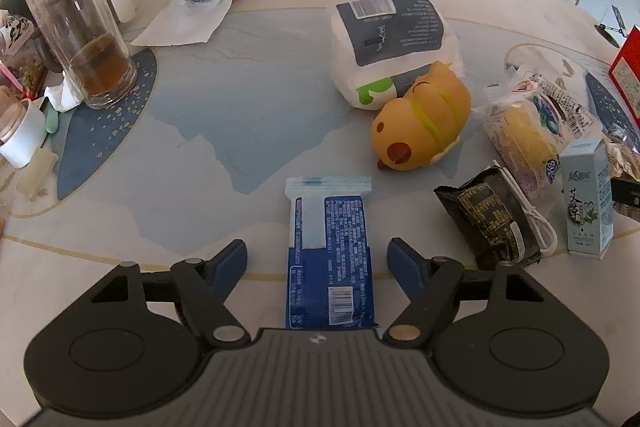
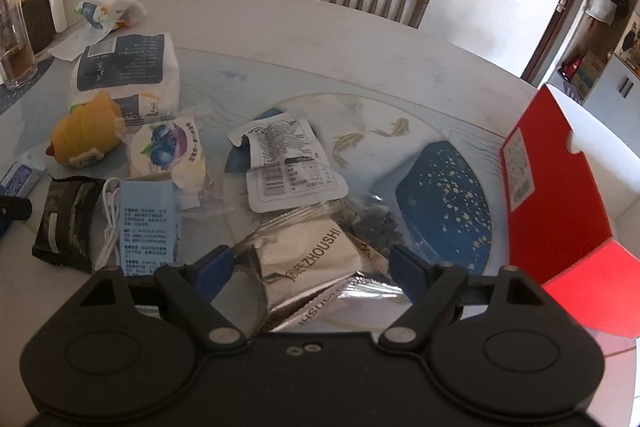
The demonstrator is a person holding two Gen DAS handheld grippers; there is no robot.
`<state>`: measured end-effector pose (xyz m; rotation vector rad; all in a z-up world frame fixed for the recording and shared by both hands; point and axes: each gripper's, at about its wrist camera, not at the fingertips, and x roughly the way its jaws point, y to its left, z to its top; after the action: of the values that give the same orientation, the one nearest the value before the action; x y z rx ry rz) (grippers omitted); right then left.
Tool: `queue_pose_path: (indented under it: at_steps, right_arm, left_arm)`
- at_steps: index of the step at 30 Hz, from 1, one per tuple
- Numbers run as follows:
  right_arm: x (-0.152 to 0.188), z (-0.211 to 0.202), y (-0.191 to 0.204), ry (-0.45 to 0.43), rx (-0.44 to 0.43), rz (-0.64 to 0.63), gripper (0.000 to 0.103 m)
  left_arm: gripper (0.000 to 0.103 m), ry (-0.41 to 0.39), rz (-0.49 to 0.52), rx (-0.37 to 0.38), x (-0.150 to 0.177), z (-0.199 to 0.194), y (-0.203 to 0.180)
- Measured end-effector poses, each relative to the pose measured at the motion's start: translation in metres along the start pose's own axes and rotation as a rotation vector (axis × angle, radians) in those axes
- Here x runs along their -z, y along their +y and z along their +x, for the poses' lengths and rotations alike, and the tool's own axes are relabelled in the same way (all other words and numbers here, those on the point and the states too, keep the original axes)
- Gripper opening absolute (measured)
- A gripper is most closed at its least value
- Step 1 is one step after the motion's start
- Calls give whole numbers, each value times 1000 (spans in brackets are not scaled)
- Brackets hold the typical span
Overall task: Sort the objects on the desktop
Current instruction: 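Close the left tool on the blue bar while the right tool grasps the silver foil bag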
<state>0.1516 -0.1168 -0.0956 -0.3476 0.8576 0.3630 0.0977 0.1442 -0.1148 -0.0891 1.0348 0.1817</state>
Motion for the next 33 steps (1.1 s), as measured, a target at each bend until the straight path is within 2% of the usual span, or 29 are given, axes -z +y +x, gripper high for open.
queue_pose_path:
  at_steps: [6, 8, 9, 12, 21, 27, 33]
  right_arm:
    - [7, 2, 6, 43, -29, -12, 83]
    - [11, 3, 8, 59, -22, -12, 74]
    - [12, 4, 9, 70, -15, -15, 64]
    - [11, 3, 8, 67, -19, -2, 63]
    - [10, -8, 11, 56, -42, 34, 51]
    - [7, -21, 9, 45, -36, 67, 50]
    - [3, -42, 1, 23, -31, 113, 50]
  left_arm:
    - [64, -19, 12, 13, 1, -3, 1]
    - [57, -25, 18, 17, 1, -4, 1]
    - [52, -27, 19, 19, 1, -4, 2]
    - [40, -33, 23, 26, 0, -5, 2]
    - [36, -35, 11, 65, -1, -6, 8]
    - [36, -36, 22, 83, -1, -11, 8]
    - [36, -85, 76, 108, -8, -32, 2]
